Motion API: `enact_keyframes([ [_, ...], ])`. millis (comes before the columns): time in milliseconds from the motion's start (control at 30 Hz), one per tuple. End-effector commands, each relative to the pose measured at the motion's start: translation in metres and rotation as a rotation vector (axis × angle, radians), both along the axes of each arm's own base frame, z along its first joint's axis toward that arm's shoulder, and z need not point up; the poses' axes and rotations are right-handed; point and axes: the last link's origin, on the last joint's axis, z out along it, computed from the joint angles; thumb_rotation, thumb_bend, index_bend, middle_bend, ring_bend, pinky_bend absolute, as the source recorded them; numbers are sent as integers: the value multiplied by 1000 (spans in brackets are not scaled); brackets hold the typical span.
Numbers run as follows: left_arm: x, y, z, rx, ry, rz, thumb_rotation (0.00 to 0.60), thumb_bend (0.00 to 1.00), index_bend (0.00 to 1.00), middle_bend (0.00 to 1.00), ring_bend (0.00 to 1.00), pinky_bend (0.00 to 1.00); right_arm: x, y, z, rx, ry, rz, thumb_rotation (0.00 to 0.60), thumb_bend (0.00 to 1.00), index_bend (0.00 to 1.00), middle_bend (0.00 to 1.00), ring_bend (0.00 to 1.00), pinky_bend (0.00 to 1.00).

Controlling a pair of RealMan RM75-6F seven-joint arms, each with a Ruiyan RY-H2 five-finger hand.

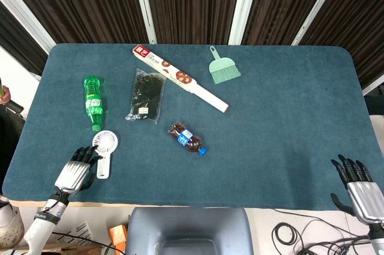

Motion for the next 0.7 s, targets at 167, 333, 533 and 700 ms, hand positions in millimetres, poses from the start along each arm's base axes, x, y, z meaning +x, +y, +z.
enact_keyframes([
  [167, 1, 0, -3, -13, -1, -3, 600, 557, 254, 0, 0, 82, 0, 1, 3, -15, -8, -2, 600, 286, 0, 0, 0, 0],
  [333, 2, 0, -5, -19, 3, 0, 600, 560, 254, 0, 0, 82, -1, 2, 3, -8, -7, 0, 600, 286, 0, 0, 0, 0],
  [533, 4, 2, -6, -19, -2, -6, 600, 564, 254, 0, 0, 83, -1, 3, 3, -4, -6, -1, 600, 285, 0, 0, 0, 0],
  [700, 5, 4, -6, -22, -5, -3, 600, 564, 254, 0, 0, 83, -2, 3, 4, -11, -8, -6, 600, 286, 0, 0, 0, 0],
])
